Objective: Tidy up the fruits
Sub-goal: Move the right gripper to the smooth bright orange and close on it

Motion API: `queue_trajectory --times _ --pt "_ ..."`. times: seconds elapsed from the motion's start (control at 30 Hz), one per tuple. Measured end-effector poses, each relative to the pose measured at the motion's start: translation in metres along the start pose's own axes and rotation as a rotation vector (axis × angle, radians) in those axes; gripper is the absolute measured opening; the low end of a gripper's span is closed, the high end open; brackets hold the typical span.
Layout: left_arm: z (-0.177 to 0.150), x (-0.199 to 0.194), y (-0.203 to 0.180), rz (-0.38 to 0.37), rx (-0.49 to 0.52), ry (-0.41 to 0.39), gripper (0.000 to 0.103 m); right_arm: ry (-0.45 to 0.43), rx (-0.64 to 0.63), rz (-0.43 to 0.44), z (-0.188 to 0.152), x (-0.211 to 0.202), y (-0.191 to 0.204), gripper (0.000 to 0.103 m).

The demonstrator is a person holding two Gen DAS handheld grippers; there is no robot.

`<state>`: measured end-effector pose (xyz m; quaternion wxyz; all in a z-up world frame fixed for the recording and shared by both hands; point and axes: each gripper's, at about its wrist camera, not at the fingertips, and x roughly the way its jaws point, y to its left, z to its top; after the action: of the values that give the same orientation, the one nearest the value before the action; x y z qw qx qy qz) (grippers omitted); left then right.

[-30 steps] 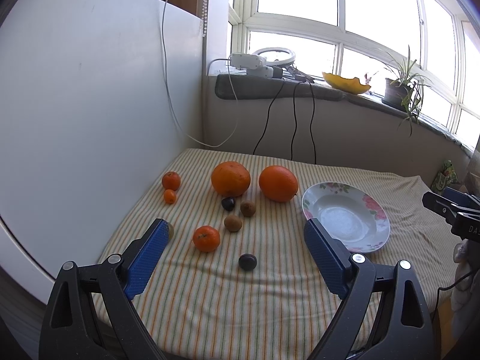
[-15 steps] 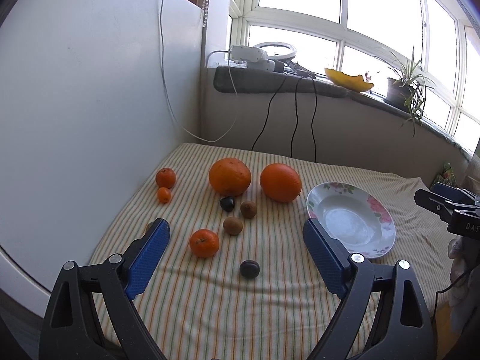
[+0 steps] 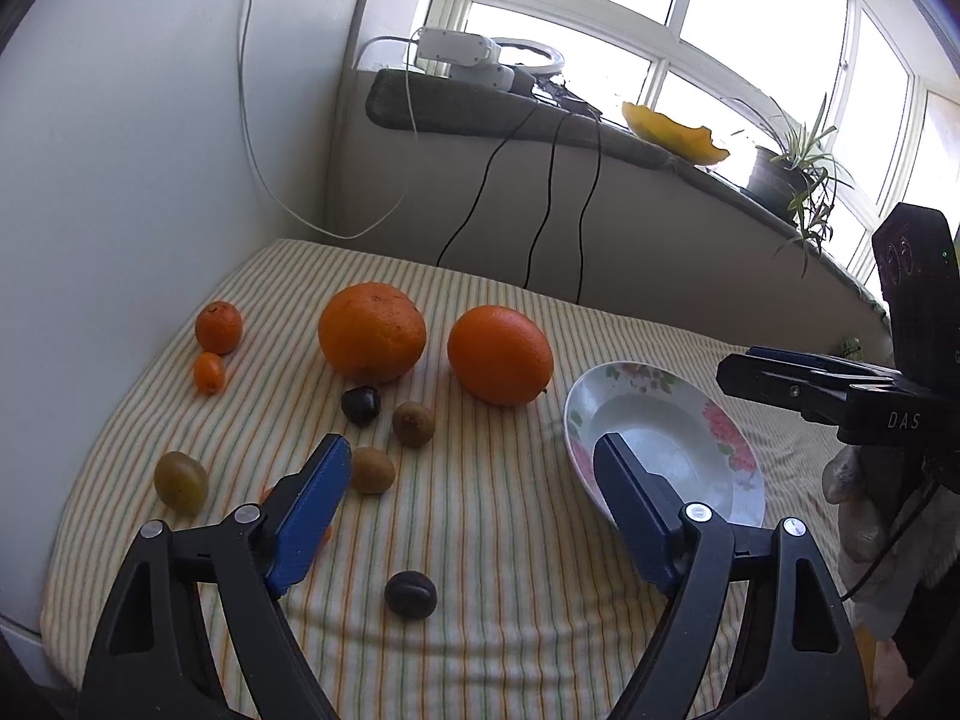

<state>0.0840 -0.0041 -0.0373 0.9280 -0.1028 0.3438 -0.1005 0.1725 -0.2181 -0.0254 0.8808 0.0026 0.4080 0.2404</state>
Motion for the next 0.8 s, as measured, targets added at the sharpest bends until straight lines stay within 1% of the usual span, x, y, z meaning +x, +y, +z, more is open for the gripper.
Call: queue_trajectory --times 0.03,0.13,0.2,0.23,0.27,0.33,0.47,0.6,0.8 --pt "0.002 0.005 0.000 -0.017 -0.010 0.008 0.082 0.022 0.019 0.019 0.005 0.008 -0.004 0.092" --pt "0.008 0.021 0.001 -0.059 -0.043 0.039 0.080 0.067 0.035 0.084 0.020 0.030 -0.008 0.092" --pt "0.013 0.032 0.002 -0.083 -0.063 0.057 0.075 0.104 0.021 0.122 0.028 0.046 -0.008 0.092" --pt "0.015 0.038 0.003 -0.092 -0.075 0.065 0.074 0.125 0.020 0.150 0.033 0.053 -0.009 0.091" --pt "0.018 0.044 0.004 -0.097 -0.086 0.072 0.073 0.140 0.024 0.160 0.036 0.061 -0.009 0.090" --pt "0.022 0.054 0.004 -0.105 -0.095 0.082 0.072 0.174 0.044 0.181 0.044 0.075 -0.012 0.085" --pt "0.028 0.073 0.006 -0.116 -0.114 0.116 0.069 0.223 0.054 0.196 0.056 0.101 -0.014 0.082" --pt "0.032 0.088 0.006 -0.120 -0.122 0.139 0.067 0.263 0.066 0.219 0.062 0.125 -0.015 0.076" --pt "0.035 0.101 0.007 -0.127 -0.137 0.165 0.067 0.303 0.079 0.261 0.065 0.147 -0.013 0.075"
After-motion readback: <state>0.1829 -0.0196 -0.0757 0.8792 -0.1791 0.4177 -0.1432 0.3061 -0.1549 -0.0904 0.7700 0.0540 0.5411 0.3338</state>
